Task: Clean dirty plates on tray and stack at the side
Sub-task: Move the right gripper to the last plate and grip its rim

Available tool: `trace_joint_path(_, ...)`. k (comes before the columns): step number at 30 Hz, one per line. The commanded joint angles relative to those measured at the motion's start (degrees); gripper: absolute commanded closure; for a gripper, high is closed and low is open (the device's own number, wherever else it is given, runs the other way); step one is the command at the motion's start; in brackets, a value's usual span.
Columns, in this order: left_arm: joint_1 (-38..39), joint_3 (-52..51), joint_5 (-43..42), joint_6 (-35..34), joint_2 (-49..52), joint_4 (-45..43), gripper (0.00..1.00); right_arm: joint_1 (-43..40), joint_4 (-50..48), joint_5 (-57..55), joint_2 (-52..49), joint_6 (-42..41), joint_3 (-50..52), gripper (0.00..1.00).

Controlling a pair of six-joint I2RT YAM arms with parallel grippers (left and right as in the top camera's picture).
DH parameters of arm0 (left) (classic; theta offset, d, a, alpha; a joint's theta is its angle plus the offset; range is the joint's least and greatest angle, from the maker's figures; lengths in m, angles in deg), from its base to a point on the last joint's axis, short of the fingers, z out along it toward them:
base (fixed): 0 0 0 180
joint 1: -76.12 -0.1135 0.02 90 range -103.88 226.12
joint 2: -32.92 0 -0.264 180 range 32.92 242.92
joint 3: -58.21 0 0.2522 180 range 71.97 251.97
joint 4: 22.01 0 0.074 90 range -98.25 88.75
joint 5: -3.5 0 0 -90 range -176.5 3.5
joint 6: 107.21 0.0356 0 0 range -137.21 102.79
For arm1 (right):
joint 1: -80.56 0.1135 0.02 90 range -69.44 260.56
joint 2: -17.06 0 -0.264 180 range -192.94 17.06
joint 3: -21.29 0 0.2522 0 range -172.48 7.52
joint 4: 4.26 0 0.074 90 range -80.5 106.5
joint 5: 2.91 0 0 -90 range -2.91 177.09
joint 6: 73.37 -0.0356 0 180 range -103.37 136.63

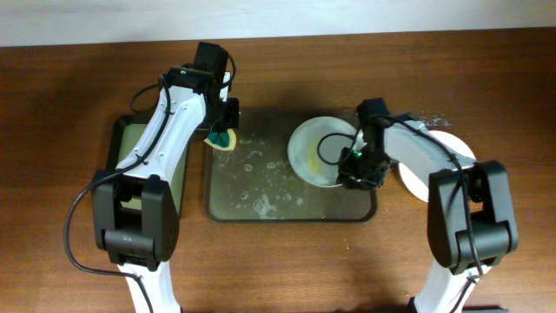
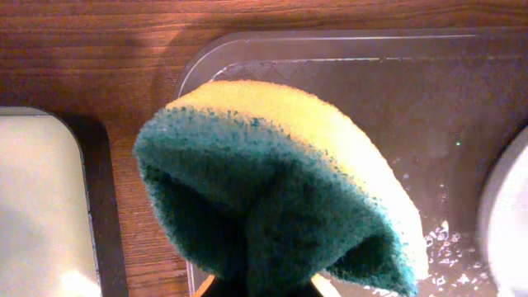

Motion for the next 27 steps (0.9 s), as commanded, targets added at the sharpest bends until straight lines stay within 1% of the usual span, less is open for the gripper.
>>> trace_joint_path(1,0.0,0.9,-0.6,-0.7,0.0,-0.2,1.0,6.0,0.9,3.3,-0.9,2.1,-0.6,0.66)
trace_joint_path(2,0.0,0.9,-0.6,-0.7,0.0,-0.2,1.0,7.1,1.6,3.2,-0.9,2.2,-1.4,0.65)
trace_joint_path(3,0.0,0.9,-0.6,-0.7,0.0,-0.1,1.0,7.9,3.4,3.3,-0.9,3.4,-2.8,0.61)
trace_joint_path(7,0.0,0.9,-0.6,-0.7,0.0,-0.1,1.0,8.2,11.1,2.3,-0.7,7.1,-10.5,0.58)
trace_joint_path(8,0.0,0.9,-0.6,-0.7,0.0,-0.1,1.0,8.0,12.3,0.3,-0.6,7.3,-12.4,0.57)
trace_joint_path(10,0.0,0.9,-0.6,-0.7,0.0,-0.1,1.0,7.4,14.4,-5.4,-0.6,8.3,-16.0,0.5)
trace_joint_path(13,0.0,0.9,-0.6,-0.7,0.0,-0.2,1.0,6.4,10.6,-15.8,-1.2,15.5,-16.9,0.41)
trace_joint_path(14,0.0,0.9,-0.6,-0.7,0.0,-0.1,1.0,6.0,9.4,-16.7,-2.1,16.9,-16.9,0.41)
trace_joint_path(17,0.0,0.9,-0.6,-0.7,0.0,-0.1,1.0,4.9,7.6,-16.2,-5.3,17.1,-16.8,0.42)
trace_joint_path(19,0.0,0.9,-0.6,-0.7,0.0,-0.1,1.0,4.2,6.9,-14.6,-7.5,17.1,-16.8,0.49)
trace_joint_path(22,0.0,0.9,-0.6,-0.7,0.0,-0.1,1.0,4.0,5.0,-11.4,-8.9,16.8,-16.8,0.69)
trace_joint_path(23,0.0,0.9,-0.6,-0.7,0.0,-0.1,1.0,4.0,4.4,-10.3,-8.9,15.1,-16.8,0.81)
trace_joint_path(24,0.0,0.9,-0.6,-0.7,0.0,-0.1,1.0,3.9,4.1,-10.1,-9.0,12.9,-16.8,0.86)
trace_joint_path(26,0.0,0.9,-0.6,-0.7,0.0,-0.1,1.0,3.8,3.4,-7.6,-9.7,9.2,-16.5,0.9)
trace_joint_path(27,0.0,0.9,-0.6,-0.7,0.0,-0.1,1.0,3.9,3.1,-5.6,-10.4,7.6,-16.1,0.93)
